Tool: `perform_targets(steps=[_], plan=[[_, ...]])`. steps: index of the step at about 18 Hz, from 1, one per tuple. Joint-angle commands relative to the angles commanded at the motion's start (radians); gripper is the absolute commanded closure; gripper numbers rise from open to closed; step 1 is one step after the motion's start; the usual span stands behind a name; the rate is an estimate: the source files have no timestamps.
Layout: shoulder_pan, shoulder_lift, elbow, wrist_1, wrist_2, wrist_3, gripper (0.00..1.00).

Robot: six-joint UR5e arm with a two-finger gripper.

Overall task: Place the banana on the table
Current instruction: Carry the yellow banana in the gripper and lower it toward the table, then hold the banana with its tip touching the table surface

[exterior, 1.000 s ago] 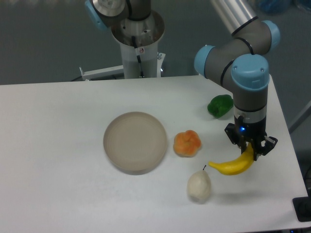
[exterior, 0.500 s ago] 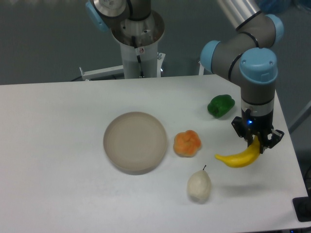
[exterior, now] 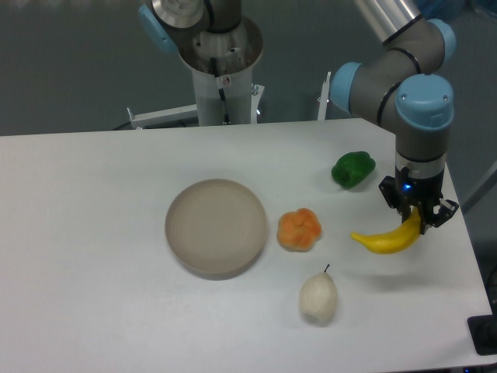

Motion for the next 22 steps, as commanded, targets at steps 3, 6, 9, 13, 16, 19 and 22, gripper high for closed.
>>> perform_targets(steps=[3,6,9,13,16,19,22], plan=[[0.000,-0.020,0.000,0.000,0.002,-0.014,0.77],[0.000,-0.057,0.009,0.002,0.014,-0.084,0.78],[-0.003,-0.089,0.040,0.000,0.028,-0.207,0.78],[-0.008,-0.114,0.043,0.000,0.028,-0.355,0.78],[-0.011,-0.120,0.037,-0.002,0.028,-0.448,0.78],[-0.011,-0.132,0.034,-0.002,0.026,-0.498,0.78],[-0.012,-0.160,0.037,0.000,0.025,-0.526,0.77]])
